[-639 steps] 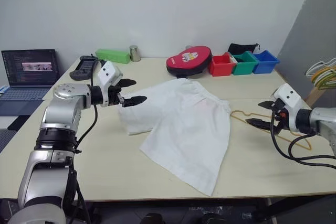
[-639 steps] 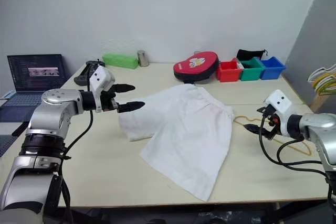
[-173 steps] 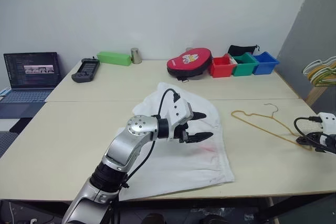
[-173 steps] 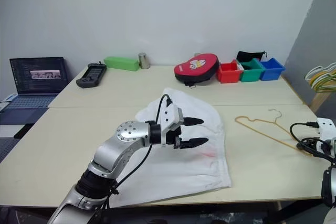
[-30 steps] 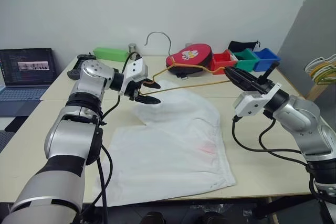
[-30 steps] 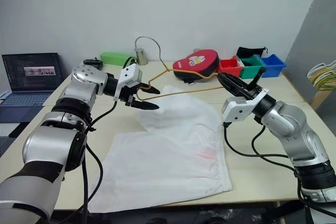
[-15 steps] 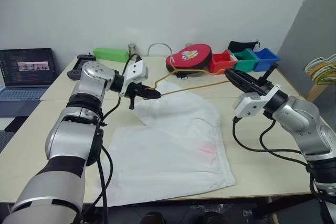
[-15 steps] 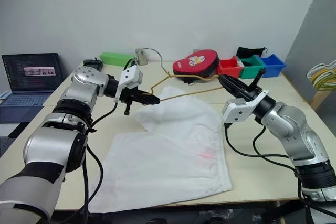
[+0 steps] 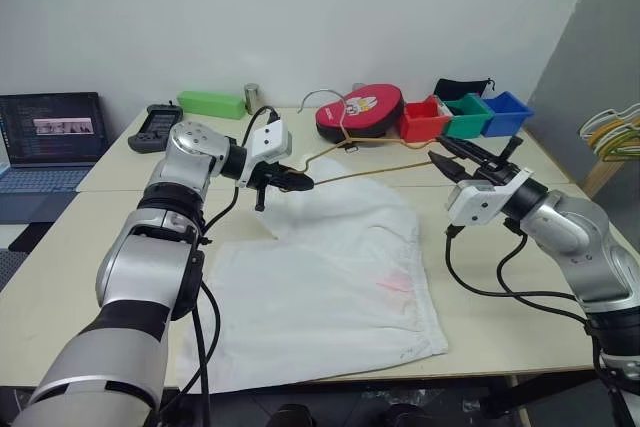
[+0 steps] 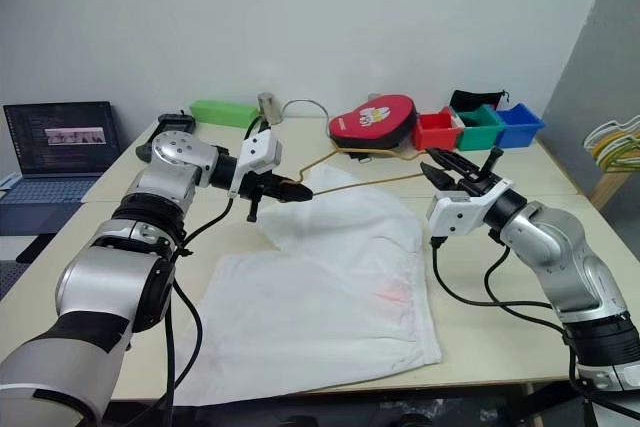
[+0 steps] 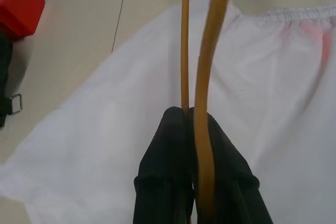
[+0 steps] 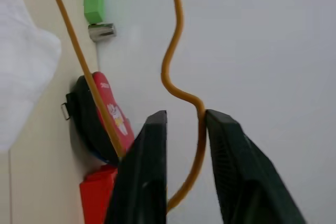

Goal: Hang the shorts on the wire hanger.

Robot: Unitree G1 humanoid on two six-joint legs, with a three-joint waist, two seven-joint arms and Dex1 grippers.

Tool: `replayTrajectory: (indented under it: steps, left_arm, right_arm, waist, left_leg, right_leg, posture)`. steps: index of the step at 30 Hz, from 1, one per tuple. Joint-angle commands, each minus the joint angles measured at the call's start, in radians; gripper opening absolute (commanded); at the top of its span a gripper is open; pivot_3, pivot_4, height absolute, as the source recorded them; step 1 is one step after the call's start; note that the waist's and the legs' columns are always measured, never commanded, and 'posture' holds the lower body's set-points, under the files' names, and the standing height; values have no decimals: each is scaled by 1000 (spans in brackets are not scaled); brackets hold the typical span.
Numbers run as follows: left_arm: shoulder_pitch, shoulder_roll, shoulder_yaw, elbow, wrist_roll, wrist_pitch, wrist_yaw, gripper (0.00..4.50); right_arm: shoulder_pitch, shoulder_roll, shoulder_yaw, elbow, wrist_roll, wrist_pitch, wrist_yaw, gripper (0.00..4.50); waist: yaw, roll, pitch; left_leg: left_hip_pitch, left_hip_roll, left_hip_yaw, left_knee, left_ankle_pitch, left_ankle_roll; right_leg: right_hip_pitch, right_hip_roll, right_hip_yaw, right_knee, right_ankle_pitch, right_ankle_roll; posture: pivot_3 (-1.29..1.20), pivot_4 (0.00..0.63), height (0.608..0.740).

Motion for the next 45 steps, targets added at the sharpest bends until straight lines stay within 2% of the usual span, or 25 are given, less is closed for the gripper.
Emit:
replayTrajectory:
  steps: [1,10,14,18,35,38,45]
  left_arm:
    - [-4,2,-2,-22,24,-41,86,0]
    - [35,10,-69,-26,188,-261,463,0]
    - [51,12,-123,-82,273,-406,603,0]
    - [53,15,-162,-142,322,-470,657,0]
    - [128,5,-166,-332,299,-419,640,0]
    - [129,6,-169,-338,301,-412,641,0]
    - [133,5,-176,-349,307,-401,644,0]
  right_arm:
    - [12,-30,-31,-27,43,50,61,2455]
    - [74,-29,-58,-175,171,365,222,4425]
    - [45,-31,-22,-210,123,504,255,4477]
    - [26,-45,15,-187,67,575,274,4477]
    - [-100,-53,114,-110,-23,633,327,4477]
    - [-90,-60,114,-103,-22,623,330,3967]
    - [-76,-90,113,-86,-52,596,321,2097]
  waist:
    - [0,0,0]
    - [2,0,0]
    - [4,-1,-1]
    - [7,-1,-1]
    - [7,-1,-1]
    - [9,-1,-1]
    - [11,0,-1]
  left_leg:
    - [0,0,0,0,0,0]
    - [2,0,-2,0,0,0]
    - [2,0,-3,0,0,0]
    - [3,-1,-2,0,0,0]
    - [4,-2,2,0,0,0]
    - [4,-2,2,0,0,0]
    - [4,-2,2,0,0,0]
  right_leg:
    - [0,0,0,0,0,0]
    - [1,-1,0,1,1,0]
    - [1,-1,1,1,2,1]
    - [2,-2,1,1,3,2]
    - [2,-2,-1,1,3,2]
    - [2,-2,-1,1,3,2]
    - [2,-2,-1,1,3,2]
  posture:
    - [154,0,740]
    - [147,0,740]
    - [152,0,740]
    - [162,0,740]
    - [179,0,740]
    - [179,0,740]
    - [172,0,740]
